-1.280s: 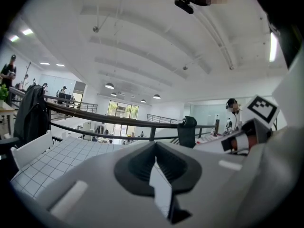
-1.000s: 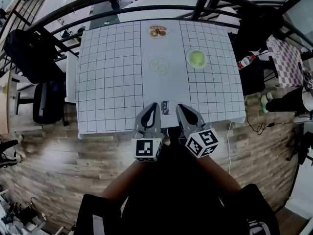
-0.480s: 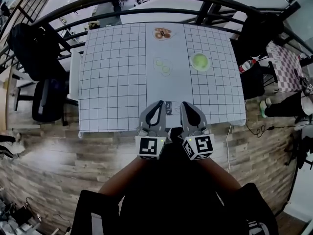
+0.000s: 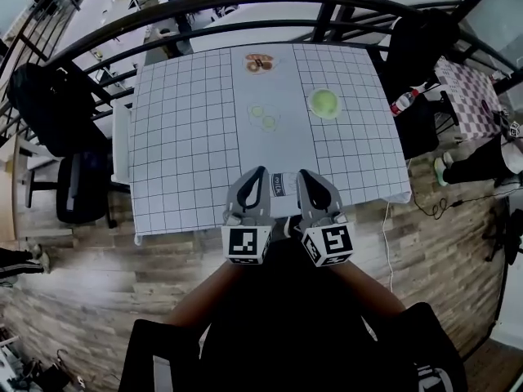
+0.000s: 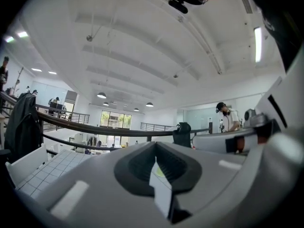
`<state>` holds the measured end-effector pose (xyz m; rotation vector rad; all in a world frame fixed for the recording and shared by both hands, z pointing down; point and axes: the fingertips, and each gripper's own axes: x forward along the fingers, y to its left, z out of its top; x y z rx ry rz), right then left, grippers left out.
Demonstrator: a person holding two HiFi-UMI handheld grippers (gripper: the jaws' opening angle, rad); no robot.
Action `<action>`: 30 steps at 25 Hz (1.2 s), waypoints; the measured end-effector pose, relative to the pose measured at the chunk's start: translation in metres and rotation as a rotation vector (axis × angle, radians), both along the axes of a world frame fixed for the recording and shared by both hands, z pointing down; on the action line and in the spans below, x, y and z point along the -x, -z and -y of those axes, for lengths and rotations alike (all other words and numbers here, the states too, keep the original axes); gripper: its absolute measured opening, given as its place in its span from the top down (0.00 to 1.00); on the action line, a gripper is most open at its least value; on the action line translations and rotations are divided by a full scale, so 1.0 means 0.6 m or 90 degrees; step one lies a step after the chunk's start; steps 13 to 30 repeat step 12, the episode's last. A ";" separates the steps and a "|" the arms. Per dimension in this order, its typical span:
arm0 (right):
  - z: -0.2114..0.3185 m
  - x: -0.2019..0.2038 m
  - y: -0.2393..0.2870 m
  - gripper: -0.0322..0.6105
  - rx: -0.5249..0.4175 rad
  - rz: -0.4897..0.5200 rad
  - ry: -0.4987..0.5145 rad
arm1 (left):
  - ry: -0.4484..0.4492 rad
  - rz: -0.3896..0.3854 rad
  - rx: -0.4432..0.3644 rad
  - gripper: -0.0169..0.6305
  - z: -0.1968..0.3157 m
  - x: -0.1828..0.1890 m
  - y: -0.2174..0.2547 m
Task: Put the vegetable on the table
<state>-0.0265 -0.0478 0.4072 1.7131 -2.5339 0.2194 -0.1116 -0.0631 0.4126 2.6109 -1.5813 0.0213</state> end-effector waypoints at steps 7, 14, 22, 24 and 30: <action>-0.002 -0.002 -0.007 0.96 0.000 -0.003 -0.011 | -0.032 0.009 -0.042 0.96 -0.013 -0.022 0.026; -0.001 -0.004 -0.009 0.96 0.003 0.003 -0.007 | -0.033 0.013 -0.039 0.96 -0.015 -0.024 0.024; -0.001 -0.004 -0.009 0.96 0.003 0.003 -0.007 | -0.033 0.013 -0.039 0.96 -0.015 -0.024 0.024; -0.001 -0.004 -0.009 0.96 0.003 0.003 -0.007 | -0.033 0.013 -0.039 0.96 -0.015 -0.024 0.024; -0.001 -0.004 -0.009 0.96 0.003 0.003 -0.007 | -0.033 0.013 -0.039 0.96 -0.015 -0.024 0.024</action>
